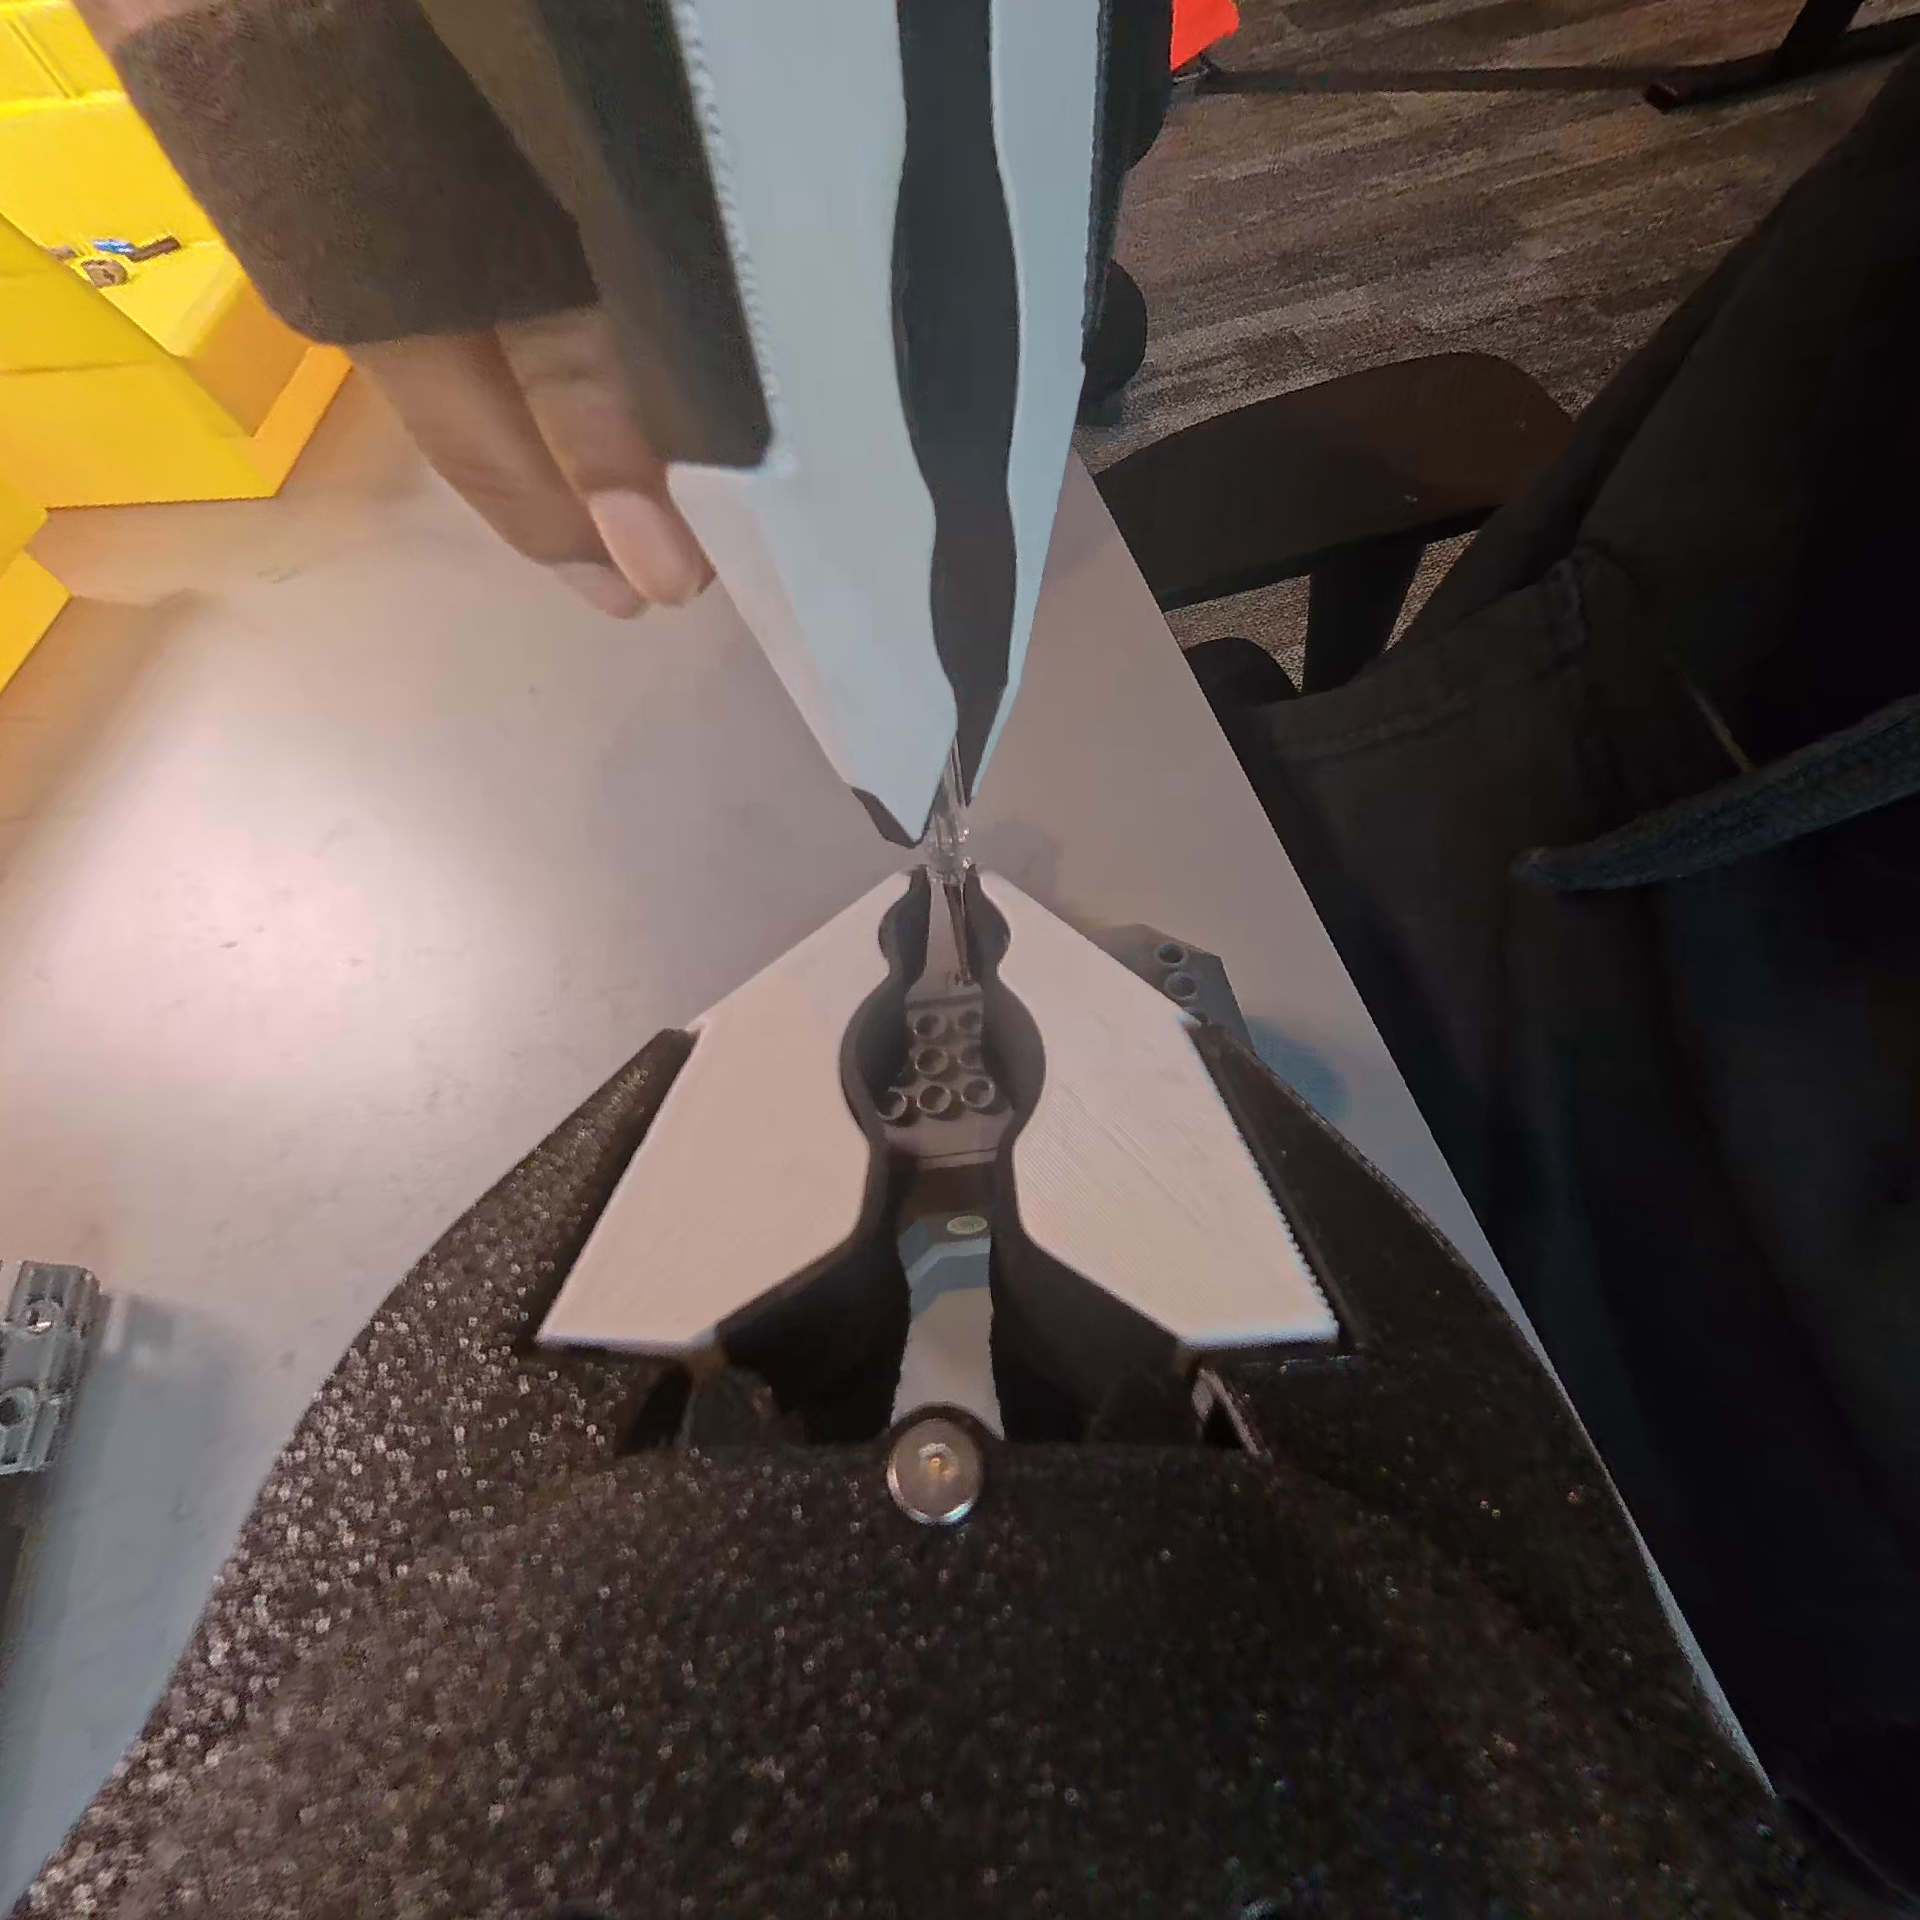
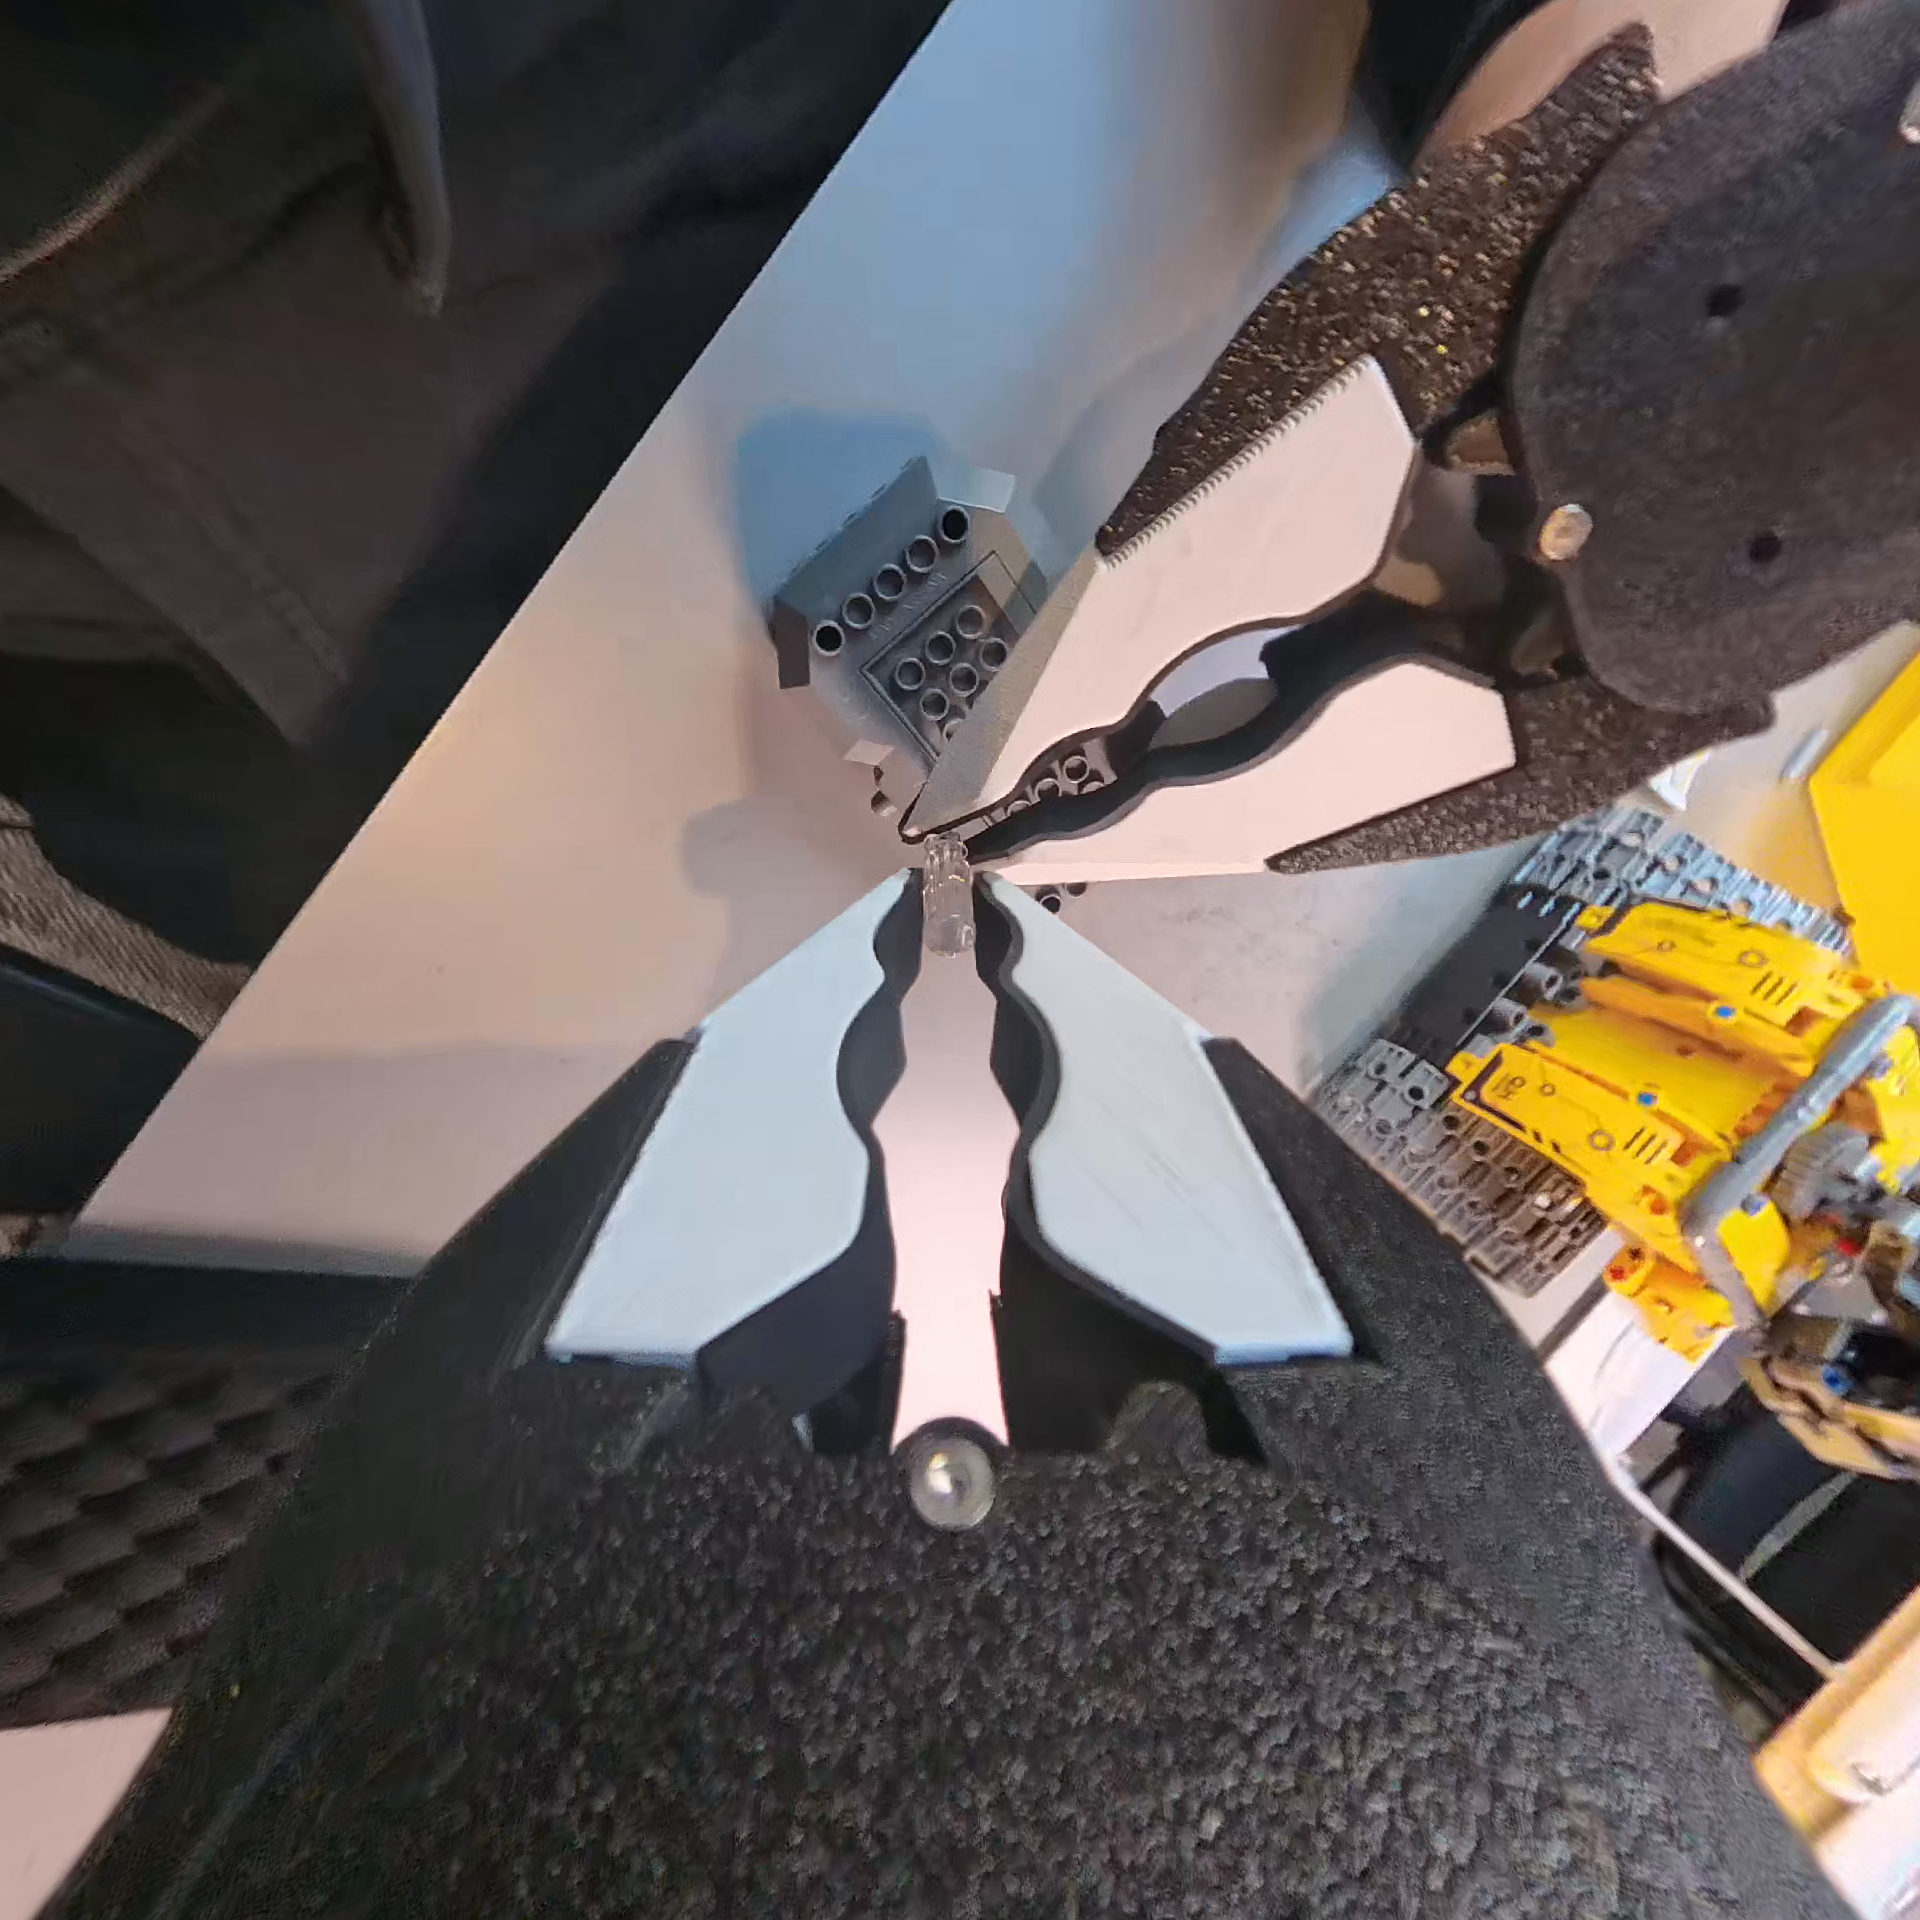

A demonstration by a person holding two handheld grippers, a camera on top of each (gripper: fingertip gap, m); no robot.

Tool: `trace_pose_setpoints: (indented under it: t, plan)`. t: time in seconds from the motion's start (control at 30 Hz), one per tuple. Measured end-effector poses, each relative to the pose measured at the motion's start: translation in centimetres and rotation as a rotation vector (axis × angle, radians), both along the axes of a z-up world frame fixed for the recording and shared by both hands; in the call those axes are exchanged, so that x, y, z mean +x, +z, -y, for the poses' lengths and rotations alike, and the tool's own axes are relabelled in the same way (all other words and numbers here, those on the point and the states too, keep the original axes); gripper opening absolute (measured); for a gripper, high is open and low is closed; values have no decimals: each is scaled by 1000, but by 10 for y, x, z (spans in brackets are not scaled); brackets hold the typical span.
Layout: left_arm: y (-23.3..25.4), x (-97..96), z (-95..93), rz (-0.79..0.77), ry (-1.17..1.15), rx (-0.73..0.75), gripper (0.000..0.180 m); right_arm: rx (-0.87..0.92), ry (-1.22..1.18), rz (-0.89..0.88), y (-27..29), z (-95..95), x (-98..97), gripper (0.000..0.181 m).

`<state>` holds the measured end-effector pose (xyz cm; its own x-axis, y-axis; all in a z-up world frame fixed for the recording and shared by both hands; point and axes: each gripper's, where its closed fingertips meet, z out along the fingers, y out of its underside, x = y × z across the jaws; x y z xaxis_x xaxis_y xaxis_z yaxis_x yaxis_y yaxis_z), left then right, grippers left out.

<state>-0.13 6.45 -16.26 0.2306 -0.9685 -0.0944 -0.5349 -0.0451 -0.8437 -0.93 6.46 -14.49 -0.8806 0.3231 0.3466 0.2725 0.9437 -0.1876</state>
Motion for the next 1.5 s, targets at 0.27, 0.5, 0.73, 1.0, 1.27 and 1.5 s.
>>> trace_pose_setpoints:
  t: [0.27, 0.5, 0.73, 1.0, 1.27, 1.5]
  plan:
    - [0, -1, 1, 8, -2, 9, 4, -58, -56, 66, 0, 1, -1, 8]
    - [1, -2, -2, 22, 37, 25, 4, -298, -549, 147, -2, -5, 0, 10]
    - [0, -3, -3, 6, 80, 74, 4, -588, -1087, 127, 0, -1, -1, 11]
    - [-1, -4, -4, -18, 116, 111, 4, -666, -1266, 164, -3, -3, -3, 10]
    - [-1, -7, -7, -20, 146, 92, 4, -656, -1305, 183, -5, -7, -6, 8]
    - [21, -30, 2, 63, 143, -133, 90, -640, -1281, 192, -5, -9, -10, 6]
